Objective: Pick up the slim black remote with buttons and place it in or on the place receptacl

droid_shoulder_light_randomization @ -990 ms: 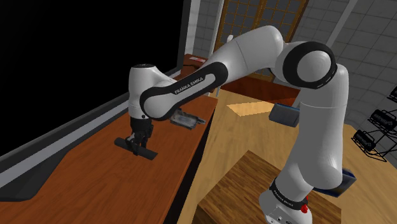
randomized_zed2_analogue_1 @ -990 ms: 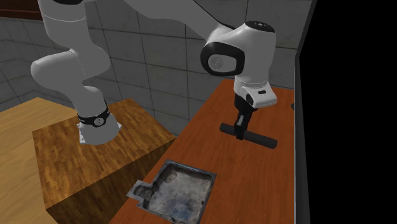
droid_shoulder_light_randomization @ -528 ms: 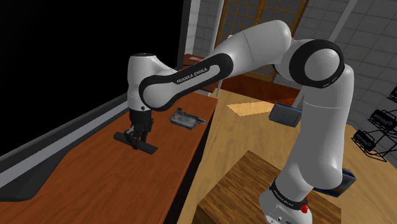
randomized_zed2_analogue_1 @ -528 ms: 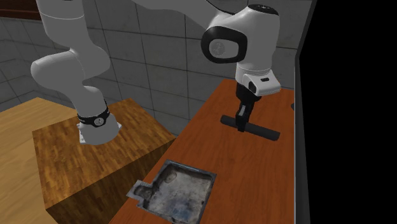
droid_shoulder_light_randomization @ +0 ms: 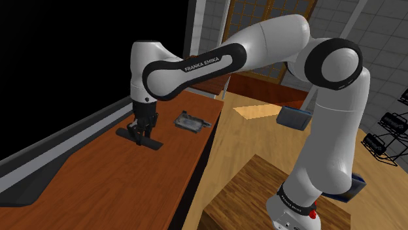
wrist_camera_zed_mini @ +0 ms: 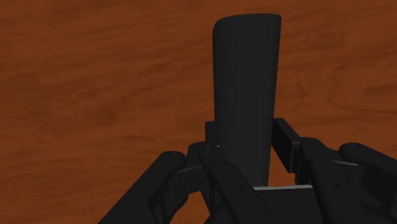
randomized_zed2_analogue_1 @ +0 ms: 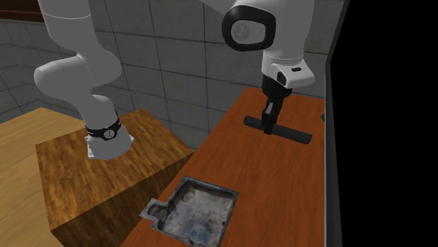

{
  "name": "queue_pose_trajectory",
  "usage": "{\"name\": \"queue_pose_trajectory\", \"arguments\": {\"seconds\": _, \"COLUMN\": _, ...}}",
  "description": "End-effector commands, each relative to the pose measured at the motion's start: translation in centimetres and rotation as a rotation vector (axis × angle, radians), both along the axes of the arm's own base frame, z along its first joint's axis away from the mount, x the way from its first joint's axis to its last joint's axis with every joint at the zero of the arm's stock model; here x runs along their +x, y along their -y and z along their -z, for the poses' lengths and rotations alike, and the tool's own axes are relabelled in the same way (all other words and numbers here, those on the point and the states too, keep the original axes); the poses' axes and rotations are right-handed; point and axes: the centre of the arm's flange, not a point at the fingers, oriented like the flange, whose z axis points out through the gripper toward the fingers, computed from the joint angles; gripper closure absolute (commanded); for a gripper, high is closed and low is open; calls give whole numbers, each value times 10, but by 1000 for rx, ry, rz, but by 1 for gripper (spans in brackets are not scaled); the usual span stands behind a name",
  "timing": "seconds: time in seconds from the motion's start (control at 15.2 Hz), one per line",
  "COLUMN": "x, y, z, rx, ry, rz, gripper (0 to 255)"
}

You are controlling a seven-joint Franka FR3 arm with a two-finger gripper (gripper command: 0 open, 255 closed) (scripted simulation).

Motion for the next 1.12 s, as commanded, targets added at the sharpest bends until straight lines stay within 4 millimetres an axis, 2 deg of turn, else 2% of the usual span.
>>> {"name": "queue_pose_trajectory", "arguments": {"seconds": 0.0, "x": 0, "y": 1, "z": -11, "rx": 0, "ry": 0, "rz": 0, "gripper": 255}}
{"name": "queue_pose_trajectory", "arguments": {"seconds": 0.46, "x": 0, "y": 1, "z": -44, "rx": 0, "ry": 0, "rz": 0, "gripper": 255}}
{"name": "queue_pose_trajectory", "arguments": {"seconds": 1.06, "x": 5, "y": 120, "z": -41, "rx": 0, "ry": 0, "rz": 0, "gripper": 255}}
